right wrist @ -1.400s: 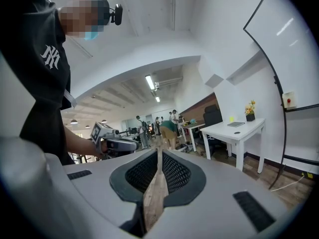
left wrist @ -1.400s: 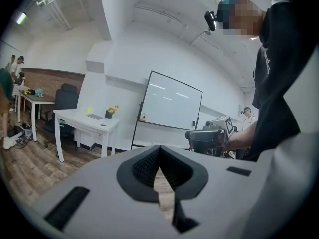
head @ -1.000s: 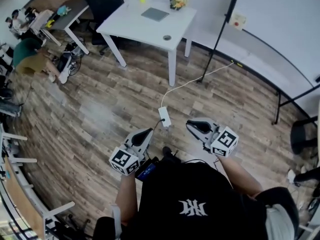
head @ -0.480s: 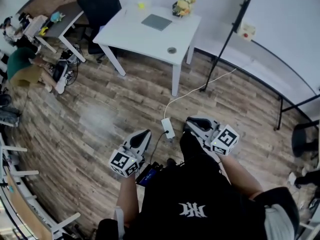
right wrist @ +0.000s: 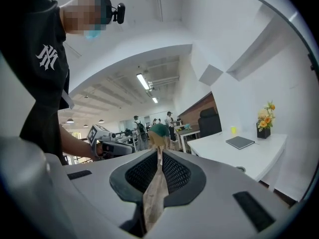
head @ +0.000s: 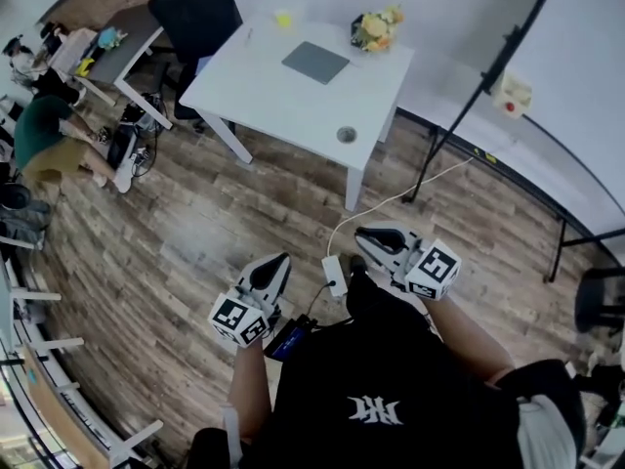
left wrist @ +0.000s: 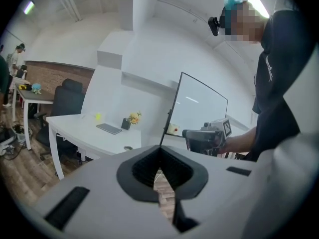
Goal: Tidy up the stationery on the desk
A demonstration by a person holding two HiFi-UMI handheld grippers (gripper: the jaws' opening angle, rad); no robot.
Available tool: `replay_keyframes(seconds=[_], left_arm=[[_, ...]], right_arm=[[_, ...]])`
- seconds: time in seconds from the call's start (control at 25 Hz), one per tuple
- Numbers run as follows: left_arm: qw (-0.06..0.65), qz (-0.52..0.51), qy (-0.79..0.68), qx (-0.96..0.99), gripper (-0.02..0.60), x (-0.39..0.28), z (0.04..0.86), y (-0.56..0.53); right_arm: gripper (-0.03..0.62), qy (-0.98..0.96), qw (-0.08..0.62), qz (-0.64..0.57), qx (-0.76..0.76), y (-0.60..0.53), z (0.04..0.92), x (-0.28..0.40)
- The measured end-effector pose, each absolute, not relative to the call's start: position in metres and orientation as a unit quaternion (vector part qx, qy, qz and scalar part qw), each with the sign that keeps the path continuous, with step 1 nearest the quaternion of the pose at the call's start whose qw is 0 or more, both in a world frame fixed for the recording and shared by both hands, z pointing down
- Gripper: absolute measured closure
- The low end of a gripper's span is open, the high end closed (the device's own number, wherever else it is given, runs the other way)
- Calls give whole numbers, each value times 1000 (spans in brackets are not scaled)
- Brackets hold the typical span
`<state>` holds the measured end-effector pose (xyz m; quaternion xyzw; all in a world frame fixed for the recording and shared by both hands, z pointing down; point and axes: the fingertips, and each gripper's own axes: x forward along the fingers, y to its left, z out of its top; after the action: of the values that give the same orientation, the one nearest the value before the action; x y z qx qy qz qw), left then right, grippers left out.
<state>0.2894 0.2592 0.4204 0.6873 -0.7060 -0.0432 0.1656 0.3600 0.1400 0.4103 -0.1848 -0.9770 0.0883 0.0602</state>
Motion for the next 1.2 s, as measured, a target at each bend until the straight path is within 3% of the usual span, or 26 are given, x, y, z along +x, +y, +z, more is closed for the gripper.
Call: replay_keyframes(seconds=[0.44, 0.8, 1.2], left_arm=[[171, -44, -720, 671, 578, 201, 416, 139], [145, -35, -730, 667, 578, 144, 403, 100], [138, -15, -720, 680, 580, 83, 399, 69]], right_arm=[[542, -969, 71, 91, -218, 31, 412, 269], [543, -970, 42, 85, -223, -3, 401, 214], [542, -974, 65, 85, -201, -37, 409, 164]])
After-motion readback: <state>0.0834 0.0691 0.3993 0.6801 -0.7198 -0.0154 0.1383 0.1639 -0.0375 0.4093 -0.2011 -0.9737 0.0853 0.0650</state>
